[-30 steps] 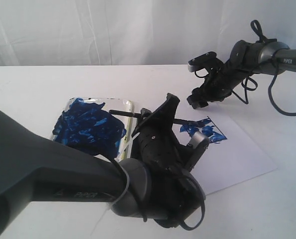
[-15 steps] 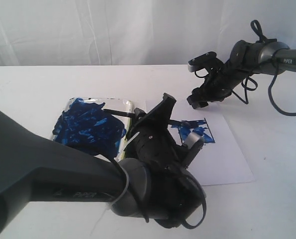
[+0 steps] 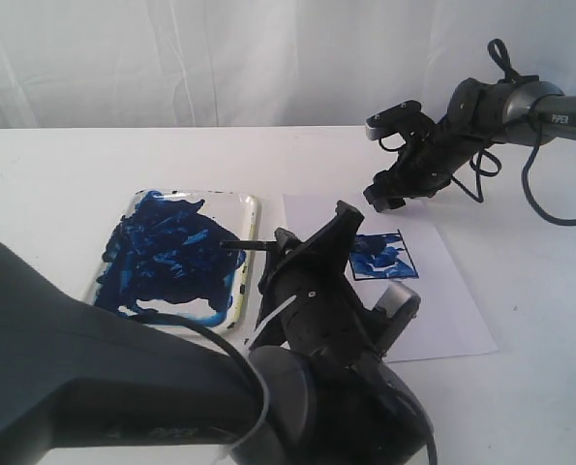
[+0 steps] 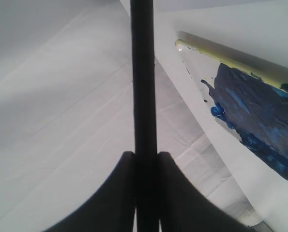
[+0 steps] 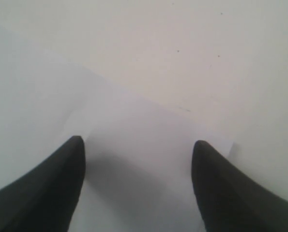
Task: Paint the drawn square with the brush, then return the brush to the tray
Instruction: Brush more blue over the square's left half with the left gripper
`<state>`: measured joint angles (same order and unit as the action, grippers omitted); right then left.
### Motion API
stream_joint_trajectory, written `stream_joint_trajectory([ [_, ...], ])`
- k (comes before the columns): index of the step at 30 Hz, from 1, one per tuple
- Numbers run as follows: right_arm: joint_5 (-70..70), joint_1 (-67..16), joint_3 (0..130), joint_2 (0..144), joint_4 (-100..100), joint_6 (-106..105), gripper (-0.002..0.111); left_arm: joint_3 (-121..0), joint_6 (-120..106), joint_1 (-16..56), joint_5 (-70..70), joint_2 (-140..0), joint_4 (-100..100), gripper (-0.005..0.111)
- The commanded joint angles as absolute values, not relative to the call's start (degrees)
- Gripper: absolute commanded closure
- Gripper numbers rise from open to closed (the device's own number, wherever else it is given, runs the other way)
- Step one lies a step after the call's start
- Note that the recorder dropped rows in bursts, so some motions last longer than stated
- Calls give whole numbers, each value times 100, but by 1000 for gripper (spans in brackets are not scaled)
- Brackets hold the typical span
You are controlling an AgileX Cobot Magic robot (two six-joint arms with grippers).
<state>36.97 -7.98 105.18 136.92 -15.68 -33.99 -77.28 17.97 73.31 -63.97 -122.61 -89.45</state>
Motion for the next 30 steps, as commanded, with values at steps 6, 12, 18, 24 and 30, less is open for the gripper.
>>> stream_joint_trajectory([
  [6, 3948, -794, 10396, 13938, -1179, -3490, 48, -7701, 1775, 7627, -6765, -12198, -8803, 107],
  [12, 3935, -794, 10396, 13938, -1179, -3490, 48, -7449, 1753, 7725, -6900, -12166, -8827, 107],
  [18, 3935, -794, 10396, 13938, -1179, -3490, 48, -7263, 2085, 7734, -6859, -11931, -8884, 107],
  [24, 3946, -794, 10396, 13938, -1179, -3490, 48, -7263, 2125, 7734, -6870, -11687, -8837, 107],
  [30, 3960, -794, 10396, 13938, -1179, -3490, 48, -7263, 2099, 7723, -6829, -11602, -8725, 107],
])
